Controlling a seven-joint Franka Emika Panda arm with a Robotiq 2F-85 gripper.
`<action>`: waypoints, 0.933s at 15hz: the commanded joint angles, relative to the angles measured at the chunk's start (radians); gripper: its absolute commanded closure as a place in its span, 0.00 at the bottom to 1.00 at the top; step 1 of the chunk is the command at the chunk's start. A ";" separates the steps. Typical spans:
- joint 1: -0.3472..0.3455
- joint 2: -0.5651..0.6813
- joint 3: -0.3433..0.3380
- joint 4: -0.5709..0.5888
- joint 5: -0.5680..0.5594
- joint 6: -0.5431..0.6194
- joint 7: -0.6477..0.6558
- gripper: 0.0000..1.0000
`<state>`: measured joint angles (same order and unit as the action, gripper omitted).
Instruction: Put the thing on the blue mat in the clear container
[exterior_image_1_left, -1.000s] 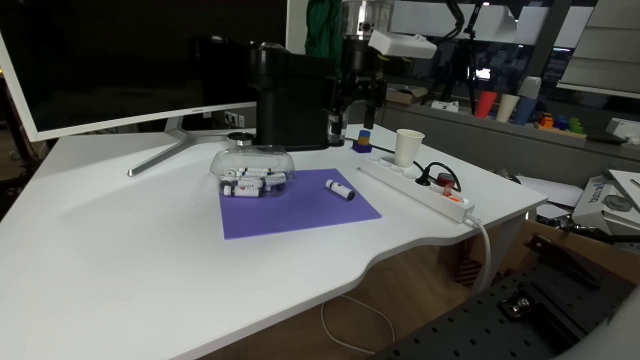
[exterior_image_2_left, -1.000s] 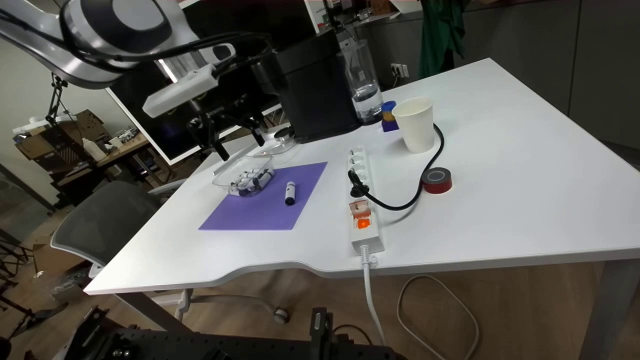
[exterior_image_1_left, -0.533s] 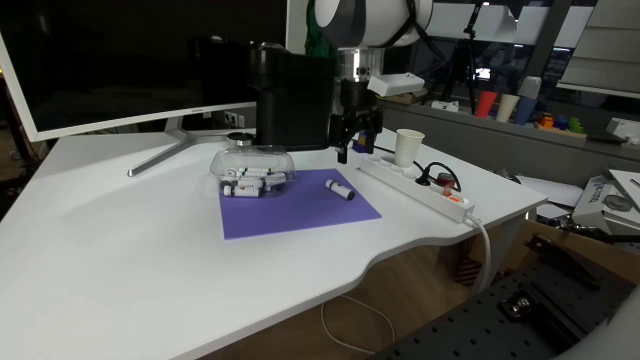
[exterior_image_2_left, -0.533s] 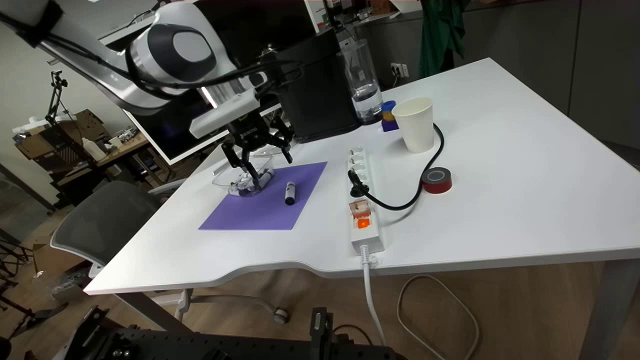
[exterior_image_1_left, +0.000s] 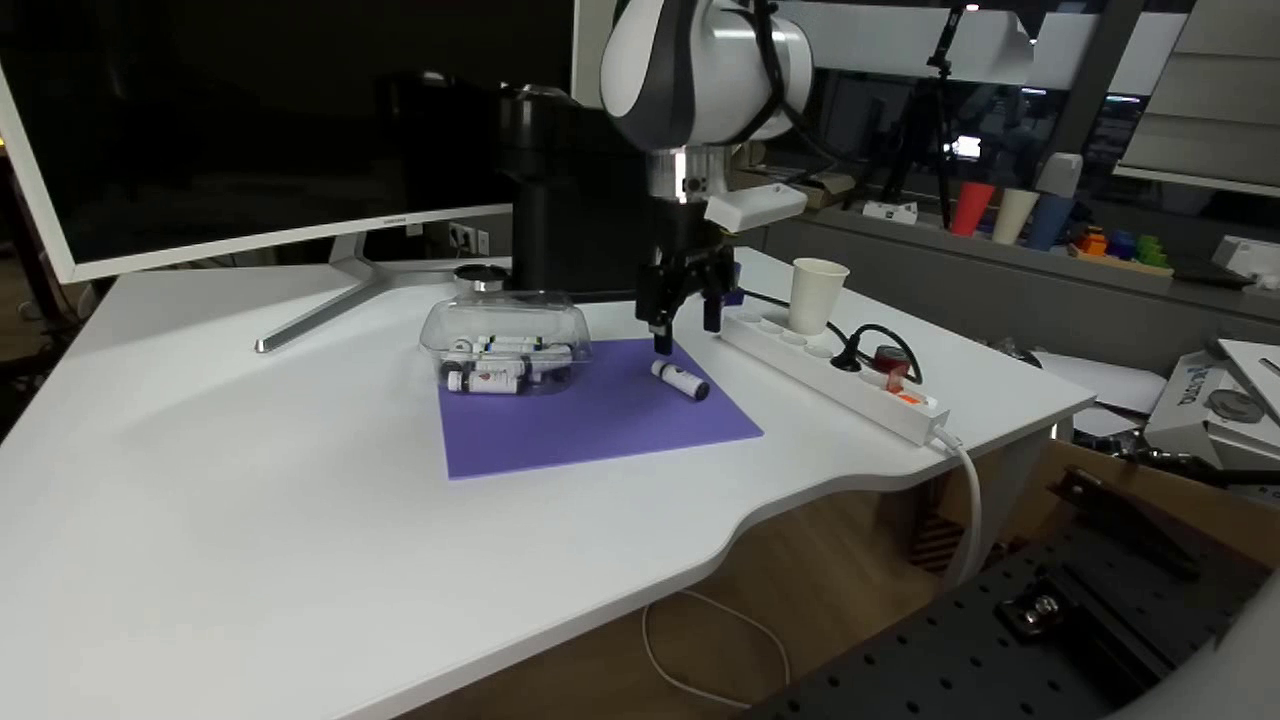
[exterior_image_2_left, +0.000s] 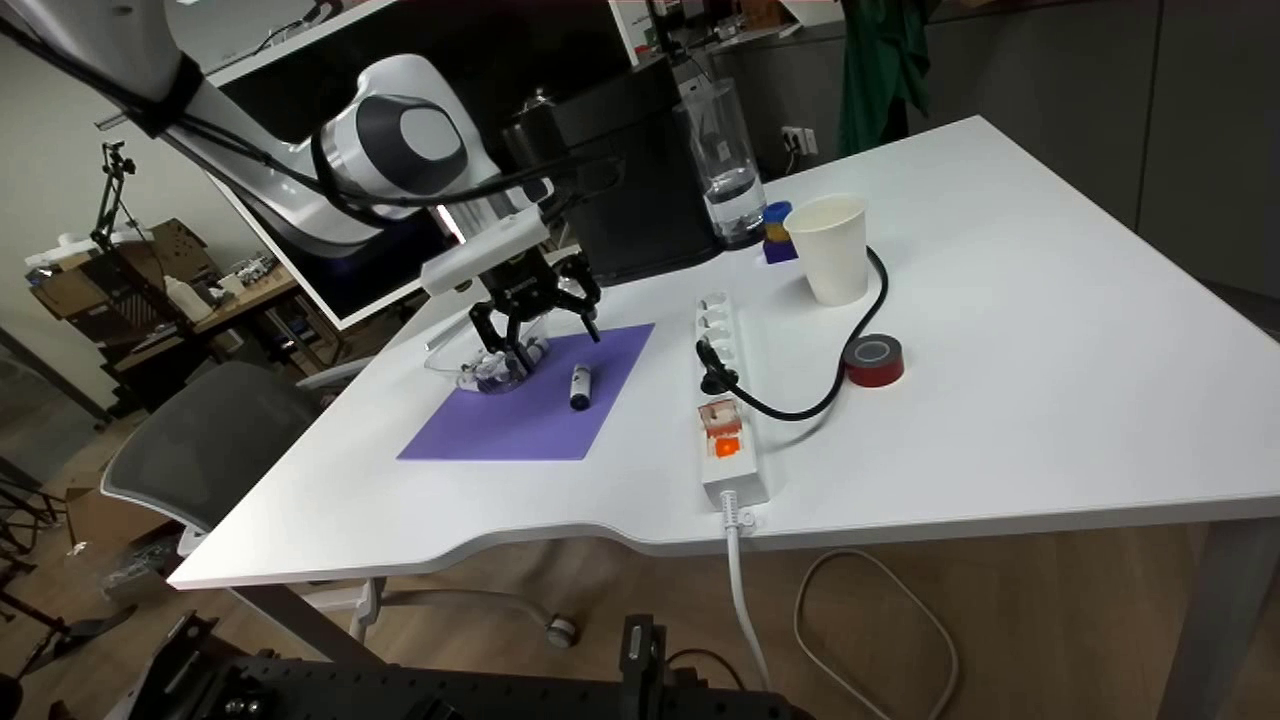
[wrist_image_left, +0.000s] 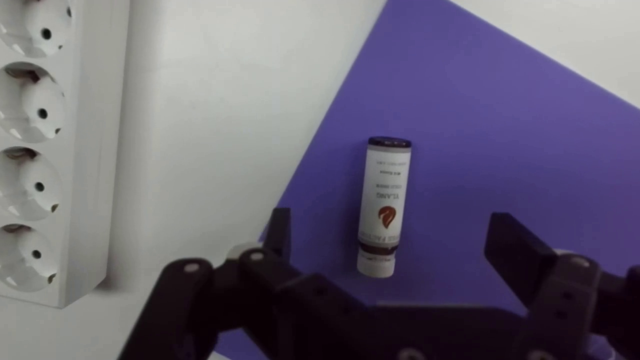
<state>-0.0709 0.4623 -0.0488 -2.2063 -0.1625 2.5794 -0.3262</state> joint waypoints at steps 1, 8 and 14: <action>-0.010 0.051 0.015 0.054 -0.013 -0.017 -0.007 0.00; -0.009 0.125 0.014 0.107 -0.013 -0.039 0.007 0.41; -0.017 0.142 0.019 0.122 -0.007 -0.036 0.003 0.81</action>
<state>-0.0767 0.6024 -0.0359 -2.1123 -0.1615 2.5697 -0.3300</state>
